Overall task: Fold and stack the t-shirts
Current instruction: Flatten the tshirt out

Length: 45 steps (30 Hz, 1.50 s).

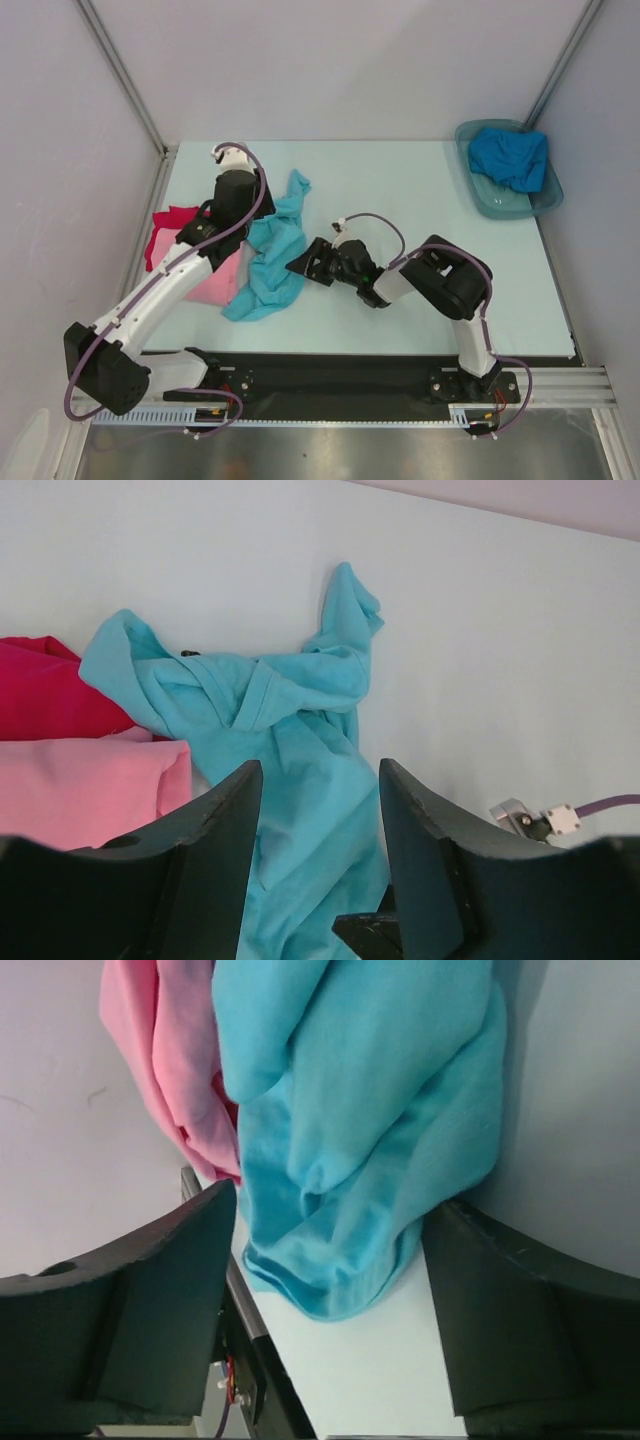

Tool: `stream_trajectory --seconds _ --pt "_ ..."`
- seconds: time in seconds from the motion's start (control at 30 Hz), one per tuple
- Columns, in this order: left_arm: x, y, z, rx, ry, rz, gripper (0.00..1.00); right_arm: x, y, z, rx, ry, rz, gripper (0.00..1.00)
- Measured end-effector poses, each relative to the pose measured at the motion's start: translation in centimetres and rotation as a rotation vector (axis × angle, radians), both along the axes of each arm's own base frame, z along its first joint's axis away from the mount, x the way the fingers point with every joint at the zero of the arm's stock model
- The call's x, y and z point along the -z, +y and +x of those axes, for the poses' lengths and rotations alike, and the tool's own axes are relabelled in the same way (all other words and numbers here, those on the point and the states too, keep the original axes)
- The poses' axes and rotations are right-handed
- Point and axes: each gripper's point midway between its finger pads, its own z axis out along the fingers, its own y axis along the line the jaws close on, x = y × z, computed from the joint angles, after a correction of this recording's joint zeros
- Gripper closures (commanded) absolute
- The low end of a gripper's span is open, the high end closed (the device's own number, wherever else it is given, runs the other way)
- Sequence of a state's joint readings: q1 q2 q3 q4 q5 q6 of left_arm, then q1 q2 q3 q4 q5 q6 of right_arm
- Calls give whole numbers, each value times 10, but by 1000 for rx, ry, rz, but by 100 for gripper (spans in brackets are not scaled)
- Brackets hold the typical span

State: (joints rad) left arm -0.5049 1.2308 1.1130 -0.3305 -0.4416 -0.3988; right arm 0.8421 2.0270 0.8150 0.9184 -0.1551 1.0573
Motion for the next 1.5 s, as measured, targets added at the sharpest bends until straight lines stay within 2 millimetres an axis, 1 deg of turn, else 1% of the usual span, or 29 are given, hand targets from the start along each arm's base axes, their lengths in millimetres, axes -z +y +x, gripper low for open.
stream_trajectory --seconds 0.03,0.07,0.1,0.13,0.27,0.33,0.37,0.4,0.43,0.53,0.6,0.67,0.77,0.83,0.93,1.0,1.1,1.27,1.37,1.5 --pt "-2 1 -1 0 -4 -2 44 2 1 4 2 2 -8 33" --pt "-4 1 -2 0 -8 -3 44 4 2 7 3 2 -14 65" --pt "-6 3 -4 2 -12 1 44 7 -1 12 7 -5 -32 86" --pt "-8 3 -5 2 -15 1 44 12 -6 18 20 4 -49 100" --pt "-15 8 -9 -3 -30 4 45 32 -33 36 91 48 -129 100" --pt "-18 9 -10 -5 -38 1 45 29 -47 46 147 44 -180 100" --pt "-20 9 -10 -8 -41 1 46 27 -61 50 203 45 -243 100" --pt "-21 10 -10 -11 -43 1 46 25 -63 50 210 45 -253 100" --pt "-21 10 -10 -11 -44 0 46 19 -73 53 248 39 -286 100" --pt "-21 10 -10 -11 -44 0 47 -9 -94 61 321 1 -329 100" --pt "-21 10 -10 -11 -43 1 47 -25 -113 72 375 -21 -349 100" --pt "-21 10 -10 -11 -43 1 47 -33 -133 88 427 -25 -372 100" --pt "-21 10 -10 -11 -43 1 48 -42 -165 116 507 -14 -413 100" --pt "-21 10 -10 -11 -42 1 48 -54 -182 135 552 -19 -429 100" --pt "-21 10 -11 -11 -41 2 48 -73 -202 166 606 -45 -441 100" --pt "-21 10 -11 -11 -42 1 48 -82 -214 187 633 -61 -449 100" --pt "-24 11 -13 -9 -46 -4 49 -85 -233 213 665 -55 -460 100" --pt "-25 10 -14 -5 -48 -7 49 -73 -280 259 744 4 -513 100" --pt "-25 11 -14 -4 -47 -3 49 -69 -311 276 805 42 -541 100" --pt "-25 11 -14 -2 -47 2 49 -77 -346 298 890 64 -561 100"
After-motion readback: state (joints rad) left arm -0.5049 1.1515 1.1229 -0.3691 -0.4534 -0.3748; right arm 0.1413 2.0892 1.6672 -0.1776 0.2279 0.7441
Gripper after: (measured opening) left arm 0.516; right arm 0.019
